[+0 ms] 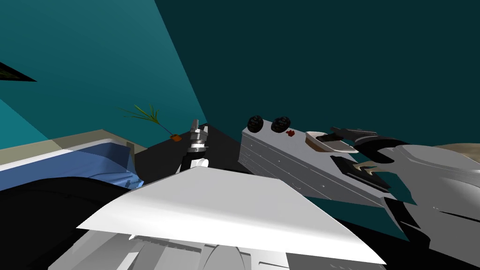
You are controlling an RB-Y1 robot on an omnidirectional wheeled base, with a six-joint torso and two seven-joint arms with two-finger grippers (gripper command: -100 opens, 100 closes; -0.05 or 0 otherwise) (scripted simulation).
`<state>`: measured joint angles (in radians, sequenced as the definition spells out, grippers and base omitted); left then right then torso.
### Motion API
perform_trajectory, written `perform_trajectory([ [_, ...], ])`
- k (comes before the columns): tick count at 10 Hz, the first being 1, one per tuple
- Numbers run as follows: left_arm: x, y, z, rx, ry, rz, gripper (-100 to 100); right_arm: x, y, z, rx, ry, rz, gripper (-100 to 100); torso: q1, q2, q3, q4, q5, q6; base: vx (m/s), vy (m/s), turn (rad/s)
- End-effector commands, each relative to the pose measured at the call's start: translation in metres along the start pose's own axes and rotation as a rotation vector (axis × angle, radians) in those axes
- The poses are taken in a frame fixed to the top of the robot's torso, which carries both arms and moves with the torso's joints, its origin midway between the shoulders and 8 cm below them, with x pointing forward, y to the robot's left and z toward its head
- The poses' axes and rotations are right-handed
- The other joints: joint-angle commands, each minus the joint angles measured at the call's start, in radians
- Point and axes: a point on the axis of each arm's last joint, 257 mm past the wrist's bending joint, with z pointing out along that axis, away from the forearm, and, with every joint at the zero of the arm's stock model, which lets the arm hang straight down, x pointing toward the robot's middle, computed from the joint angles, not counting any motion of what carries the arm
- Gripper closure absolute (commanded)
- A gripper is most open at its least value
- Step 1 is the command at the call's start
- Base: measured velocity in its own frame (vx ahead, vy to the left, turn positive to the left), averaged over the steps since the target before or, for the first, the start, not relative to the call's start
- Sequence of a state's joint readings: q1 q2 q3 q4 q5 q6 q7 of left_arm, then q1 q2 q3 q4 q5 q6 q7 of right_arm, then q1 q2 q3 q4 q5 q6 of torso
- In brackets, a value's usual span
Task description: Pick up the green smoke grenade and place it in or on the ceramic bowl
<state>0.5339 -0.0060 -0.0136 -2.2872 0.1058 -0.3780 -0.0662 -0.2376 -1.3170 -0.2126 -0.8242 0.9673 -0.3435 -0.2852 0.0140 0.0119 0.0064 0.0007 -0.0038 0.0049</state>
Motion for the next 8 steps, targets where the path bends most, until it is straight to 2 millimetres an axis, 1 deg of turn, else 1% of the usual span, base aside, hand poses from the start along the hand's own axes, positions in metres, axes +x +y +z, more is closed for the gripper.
perform_trajectory([
  [1,0.0,0.0,0.0,0.0,0.0,0.0,0,-0.0076,-0.0068,-0.0032,-0.002,0.007,0.003,-100,0.0,0.0,0.0,0.0,0.0,0.0,0.059,0.003,-0.001],
  [2,0.0,0.0,0.0,0.0,0.0,0.0,0,-0.0045,-0.0036,-0.0018,0.0,0.004,0.0,-100,0.0,-0.001,0.0,0.0,0.0,0.0,0.029,0.001,-0.002],
  [3,0.0,0.0,0.0,0.0,0.0,0.0,0,-0.0051,-0.0039,-0.002,-0.001,0.004,0.003,0,0.0,0.001,0.0,0.0,0.0,0.0,0.0,0.0,0.0],
  [8,0.0,0.0,0.0,0.0,0.0,0.0,0,-0.0051,-0.0038,-0.0019,-0.001,0.004,0.002,0,0.0,0.003,0.002,0.001,0.0,0.0,0.0,0.0,0.0],
])
